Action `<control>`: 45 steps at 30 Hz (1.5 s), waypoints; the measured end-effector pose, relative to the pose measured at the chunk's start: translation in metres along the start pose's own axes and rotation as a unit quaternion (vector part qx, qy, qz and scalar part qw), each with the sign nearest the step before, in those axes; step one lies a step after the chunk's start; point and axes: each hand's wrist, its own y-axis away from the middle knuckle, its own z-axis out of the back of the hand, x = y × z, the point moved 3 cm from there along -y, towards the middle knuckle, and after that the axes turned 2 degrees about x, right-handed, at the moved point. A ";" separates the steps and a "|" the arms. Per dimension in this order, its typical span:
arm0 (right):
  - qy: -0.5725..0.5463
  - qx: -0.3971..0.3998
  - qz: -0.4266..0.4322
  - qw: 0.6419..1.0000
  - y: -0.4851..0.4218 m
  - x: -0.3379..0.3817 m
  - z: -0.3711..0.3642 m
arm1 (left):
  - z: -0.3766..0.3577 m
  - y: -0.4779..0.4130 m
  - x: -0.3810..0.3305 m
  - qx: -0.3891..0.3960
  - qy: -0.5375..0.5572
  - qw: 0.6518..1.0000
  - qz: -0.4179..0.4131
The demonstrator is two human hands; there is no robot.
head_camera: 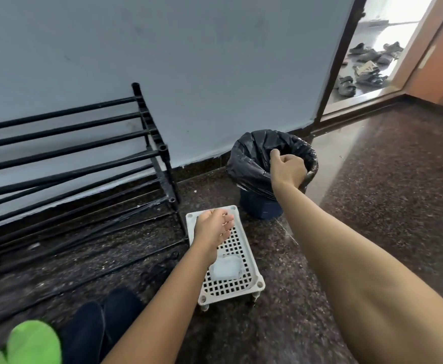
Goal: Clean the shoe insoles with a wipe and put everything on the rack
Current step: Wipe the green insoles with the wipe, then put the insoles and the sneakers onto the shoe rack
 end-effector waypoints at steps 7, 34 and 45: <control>0.036 0.079 0.111 0.990 0.091 0.045 -0.025 | 0.080 0.060 -0.020 -0.046 0.045 0.998 -0.020; 0.409 0.548 0.052 0.728 0.370 -0.191 -0.106 | 0.318 0.120 0.219 -0.233 -0.116 0.946 0.193; 0.387 0.503 0.015 0.773 0.393 -0.218 -0.116 | 0.321 0.107 0.250 -0.296 -0.152 0.922 0.196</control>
